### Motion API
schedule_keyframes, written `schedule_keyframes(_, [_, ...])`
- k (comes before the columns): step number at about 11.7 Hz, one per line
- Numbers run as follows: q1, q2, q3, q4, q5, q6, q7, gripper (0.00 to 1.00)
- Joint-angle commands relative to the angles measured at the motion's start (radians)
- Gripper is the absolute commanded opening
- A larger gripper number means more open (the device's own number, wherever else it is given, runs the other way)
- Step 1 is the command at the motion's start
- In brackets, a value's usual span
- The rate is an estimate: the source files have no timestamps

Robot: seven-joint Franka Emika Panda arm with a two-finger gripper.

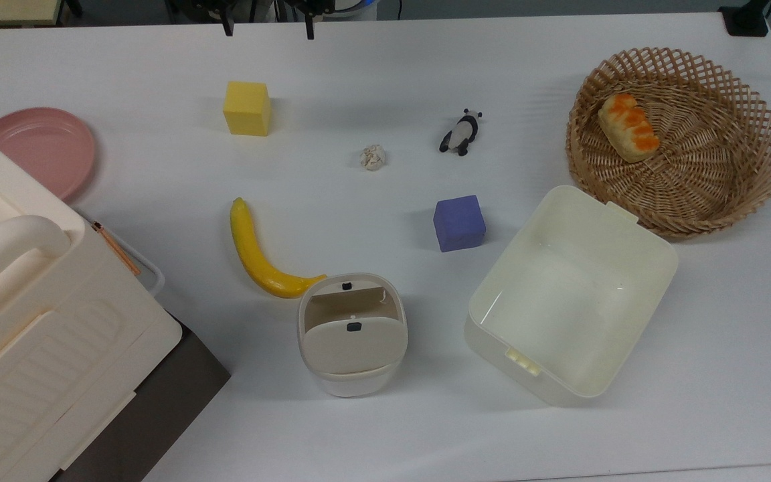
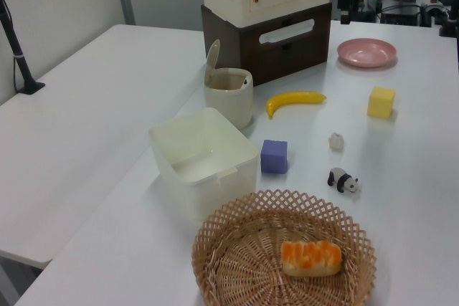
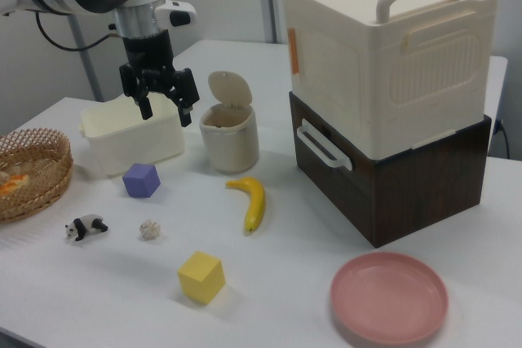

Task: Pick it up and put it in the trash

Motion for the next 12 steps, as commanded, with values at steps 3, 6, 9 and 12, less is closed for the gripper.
schedule_keyframes(3, [0.02,0.002,0.003,-0.008,-0.026,-0.013,-0.023,1.0])
schedule_keyframes(6, [0.07,0.003,0.003,-0.042,-0.023,-0.01,-0.023,1.0])
schedule_keyframes(9, [0.111,0.002,0.003,-0.112,-0.023,0.039,-0.02,1.0])
schedule_keyframes(12, [0.151,0.0,0.003,-0.209,-0.023,0.137,-0.01,1.0])
